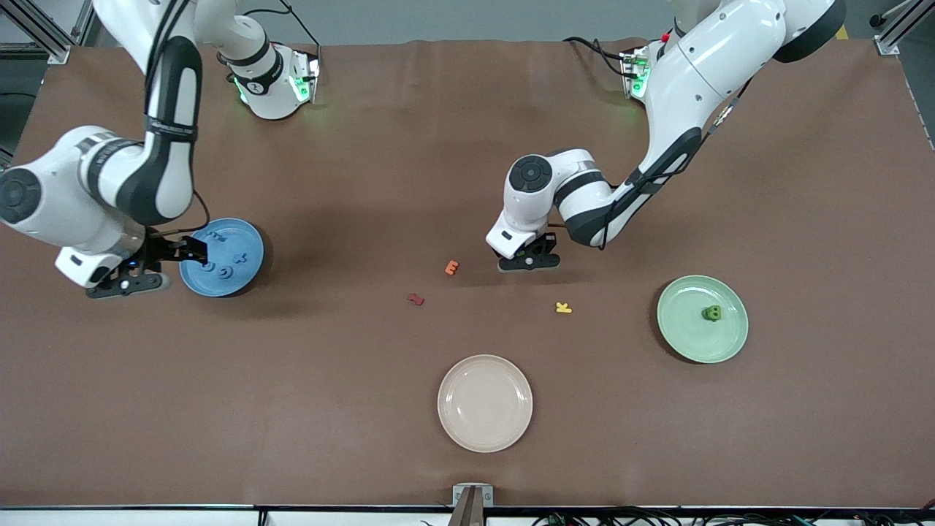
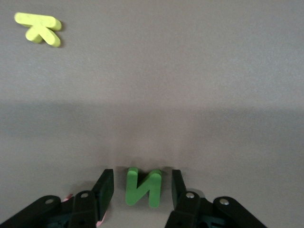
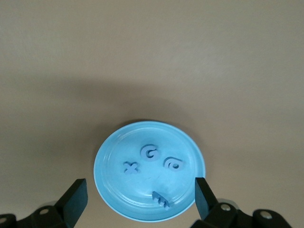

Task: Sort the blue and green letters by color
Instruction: 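Grasp the green N with the left gripper while the right arm retracts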

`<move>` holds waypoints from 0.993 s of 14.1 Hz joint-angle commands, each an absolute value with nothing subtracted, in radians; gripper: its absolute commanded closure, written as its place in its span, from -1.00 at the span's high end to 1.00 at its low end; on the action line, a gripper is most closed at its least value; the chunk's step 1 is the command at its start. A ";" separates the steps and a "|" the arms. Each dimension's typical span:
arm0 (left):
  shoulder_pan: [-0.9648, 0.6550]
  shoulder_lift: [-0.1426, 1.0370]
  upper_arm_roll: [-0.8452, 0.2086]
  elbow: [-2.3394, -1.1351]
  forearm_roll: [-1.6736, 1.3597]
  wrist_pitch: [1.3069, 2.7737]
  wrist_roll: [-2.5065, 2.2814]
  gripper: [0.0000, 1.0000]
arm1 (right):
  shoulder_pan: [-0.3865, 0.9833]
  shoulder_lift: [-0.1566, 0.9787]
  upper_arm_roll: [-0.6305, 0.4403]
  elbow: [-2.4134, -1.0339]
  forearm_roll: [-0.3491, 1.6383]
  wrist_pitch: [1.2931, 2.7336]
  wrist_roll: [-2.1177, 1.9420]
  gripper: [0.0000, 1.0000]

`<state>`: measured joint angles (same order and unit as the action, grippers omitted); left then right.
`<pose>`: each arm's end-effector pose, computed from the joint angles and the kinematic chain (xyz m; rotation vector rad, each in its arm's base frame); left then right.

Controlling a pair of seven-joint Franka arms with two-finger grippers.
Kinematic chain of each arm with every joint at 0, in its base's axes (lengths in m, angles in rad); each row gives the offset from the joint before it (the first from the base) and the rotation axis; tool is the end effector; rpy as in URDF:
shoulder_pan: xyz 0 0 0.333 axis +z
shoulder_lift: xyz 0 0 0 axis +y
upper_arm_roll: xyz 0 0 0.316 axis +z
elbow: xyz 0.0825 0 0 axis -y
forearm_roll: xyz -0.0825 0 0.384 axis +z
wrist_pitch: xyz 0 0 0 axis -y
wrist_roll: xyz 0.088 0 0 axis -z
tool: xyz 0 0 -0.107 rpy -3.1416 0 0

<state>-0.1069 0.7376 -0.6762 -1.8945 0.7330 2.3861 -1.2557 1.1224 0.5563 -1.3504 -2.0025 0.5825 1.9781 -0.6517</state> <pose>0.4567 -0.4228 0.1788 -3.1178 -0.0647 -0.0622 0.5688 -0.0506 0.3618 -3.1182 -0.2501 0.1212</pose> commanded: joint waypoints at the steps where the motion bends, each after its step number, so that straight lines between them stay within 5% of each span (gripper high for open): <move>1: -0.110 0.756 -0.675 -1.885 0.758 2.396 -1.253 0.03 | 1.059 0.543 -1.338 -1.909 0.586 1.912 -0.640 1.00; 5: -0.107 0.756 -0.675 -1.896 0.759 2.396 -1.252 -0.01 | 0.819 0.543 -1.139 -1.691 0.562 1.751 -0.536 1.00; 10: -0.089 0.750 -0.675 -1.910 0.758 2.396 -1.253 -0.88 | 0.493 0.473 -0.752 -1.439 0.299 1.551 -0.305 1.00; 14: -0.075 0.701 -0.678 -1.896 0.756 2.382 -1.259 -0.94 | 0.310 0.333 -0.435 -1.433 0.089 1.487 -0.106 1.00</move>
<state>-0.0906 0.7461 -0.6768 -1.8897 0.7351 2.3948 -1.2530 0.4120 0.4327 -0.6112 -1.4171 0.1797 1.5173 -0.2181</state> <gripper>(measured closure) 0.665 0.000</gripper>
